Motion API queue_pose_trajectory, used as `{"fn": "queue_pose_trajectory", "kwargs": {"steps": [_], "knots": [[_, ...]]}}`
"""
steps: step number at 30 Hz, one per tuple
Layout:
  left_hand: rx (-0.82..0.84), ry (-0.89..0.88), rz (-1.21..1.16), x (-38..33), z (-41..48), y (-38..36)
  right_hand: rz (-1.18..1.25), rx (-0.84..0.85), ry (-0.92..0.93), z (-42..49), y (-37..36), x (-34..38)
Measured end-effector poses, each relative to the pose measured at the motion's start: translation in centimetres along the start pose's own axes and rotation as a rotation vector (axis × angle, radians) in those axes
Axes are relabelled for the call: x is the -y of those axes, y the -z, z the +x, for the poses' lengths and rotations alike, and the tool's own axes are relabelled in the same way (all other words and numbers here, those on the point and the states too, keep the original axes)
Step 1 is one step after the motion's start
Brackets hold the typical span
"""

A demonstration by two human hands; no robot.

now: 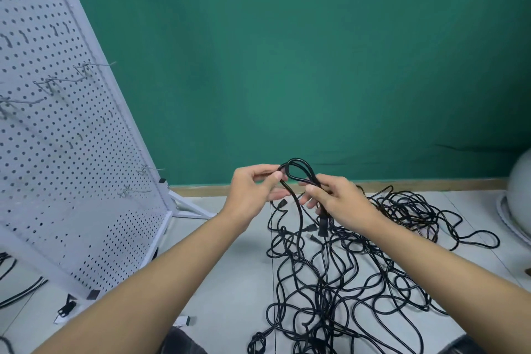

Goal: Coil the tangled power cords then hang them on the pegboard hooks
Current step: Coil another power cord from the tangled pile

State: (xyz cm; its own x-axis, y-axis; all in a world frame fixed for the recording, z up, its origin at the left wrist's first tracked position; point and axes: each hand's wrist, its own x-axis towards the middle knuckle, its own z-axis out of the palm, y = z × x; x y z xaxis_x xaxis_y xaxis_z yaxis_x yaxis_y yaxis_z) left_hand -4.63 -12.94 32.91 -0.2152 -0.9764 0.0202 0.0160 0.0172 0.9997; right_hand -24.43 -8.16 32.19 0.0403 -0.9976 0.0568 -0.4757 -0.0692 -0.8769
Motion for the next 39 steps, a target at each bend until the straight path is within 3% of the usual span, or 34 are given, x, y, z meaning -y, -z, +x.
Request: {"fn": "queue_pose_trajectory", "kwargs": {"steps": [4, 8, 14, 16, 20, 23, 30, 36, 39], "knots": [[-0.032, 0.018, -0.111, -0.6, 0.1, -0.3, -0.075, -0.049, 0.004, 0.4, -0.6, 0.0], [-0.053, 0.073, -0.158, -0.7, 0.0, -0.9, 0.068, 0.080, -0.049, 0.1, -1.0, 0.6], [0.067, 0.096, -0.139, 0.0, 0.0, -1.4, -0.139, 0.095, -0.017, 0.1, 0.0, 0.8], [0.152, 0.145, -0.013, 1.2, 0.0, -1.5, -0.044, 0.122, 0.007, -0.1, 0.0, 0.7], [0.551, 0.088, 0.450, 4.3, -0.9, -1.9, 0.241, 0.081, 0.012, -0.1, 0.3, 1.6], [0.697, 0.061, 0.603, 5.8, -1.2, -1.9, 0.313, 0.016, -0.014, -0.1, 0.7, 2.0], [0.682, 0.138, 0.725, 5.6, -1.0, -1.1, 0.319, -0.156, -0.108, 0.2, 1.7, 0.7], [0.611, -0.105, 0.959, 5.0, -0.7, -0.3, -0.184, -0.274, -0.183, 0.4, 2.4, 0.2], [0.612, -0.140, 1.022, 4.8, -0.5, -0.1, -0.241, -0.310, -0.187, 0.4, 3.0, 0.4]]}}
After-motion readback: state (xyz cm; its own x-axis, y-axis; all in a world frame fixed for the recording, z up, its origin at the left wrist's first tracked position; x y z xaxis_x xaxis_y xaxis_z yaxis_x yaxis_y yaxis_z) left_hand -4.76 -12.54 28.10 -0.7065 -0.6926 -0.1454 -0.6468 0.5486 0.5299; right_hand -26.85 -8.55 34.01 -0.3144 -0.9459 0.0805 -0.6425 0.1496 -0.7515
